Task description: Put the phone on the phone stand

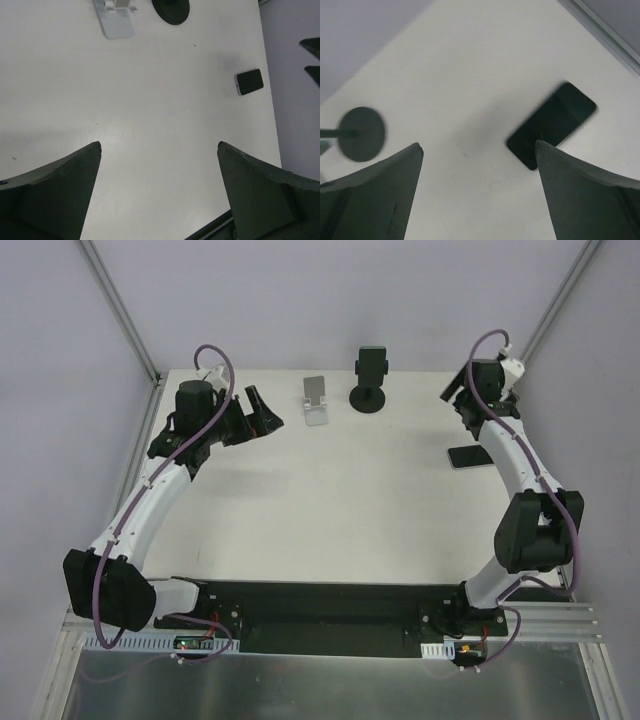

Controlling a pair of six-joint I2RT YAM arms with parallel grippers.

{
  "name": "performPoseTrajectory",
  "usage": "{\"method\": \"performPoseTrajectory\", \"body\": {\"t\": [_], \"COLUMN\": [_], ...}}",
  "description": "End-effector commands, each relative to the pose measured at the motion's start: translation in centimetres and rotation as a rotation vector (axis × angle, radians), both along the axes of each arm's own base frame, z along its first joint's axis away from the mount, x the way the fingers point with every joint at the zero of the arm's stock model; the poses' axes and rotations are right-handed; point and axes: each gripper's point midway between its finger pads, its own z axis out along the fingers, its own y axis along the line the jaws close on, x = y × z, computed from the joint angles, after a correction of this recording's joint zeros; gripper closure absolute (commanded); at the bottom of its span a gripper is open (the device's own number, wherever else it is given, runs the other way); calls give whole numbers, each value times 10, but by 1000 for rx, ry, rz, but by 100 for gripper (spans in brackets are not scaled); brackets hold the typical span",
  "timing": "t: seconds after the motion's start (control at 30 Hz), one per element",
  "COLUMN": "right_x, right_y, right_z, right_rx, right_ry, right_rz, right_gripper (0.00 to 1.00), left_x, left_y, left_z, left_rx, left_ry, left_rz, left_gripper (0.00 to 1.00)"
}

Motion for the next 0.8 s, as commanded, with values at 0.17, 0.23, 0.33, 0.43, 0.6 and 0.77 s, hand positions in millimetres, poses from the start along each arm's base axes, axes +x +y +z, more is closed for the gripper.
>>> {"method": "performPoseTrajectory", "body": {"t": [0.17, 0.23, 0.33, 0.43, 0.6, 0.77], "right_x": [-45, -38, -30, -29, -40, -49], "right_y": [-88, -96, -93, -96, -102, -102], "right_z": [-81, -101, -126, -138, -144, -158], "right_rx": [176, 210, 289, 318, 347, 426], "right_ry": [339, 434, 536, 568, 538, 554], "right_rz": [-565, -582, -573, -600, -711, -781], "right_gripper": [4, 4, 4, 4, 4, 4], "left_x": [26, 21, 17, 12, 9, 8], "left_y": [-13, -16, -15, -10, -6, -7], "left_z": [-18, -27, -32, -29, -20, -29], "left_rx": [177, 173, 182, 195, 206, 167], "left_ry": [115, 162, 170, 150, 119, 166], "left_rz": [21, -7, -22, -15, -6, 8], "left_gripper": [7, 8, 8, 7, 7, 9]}}
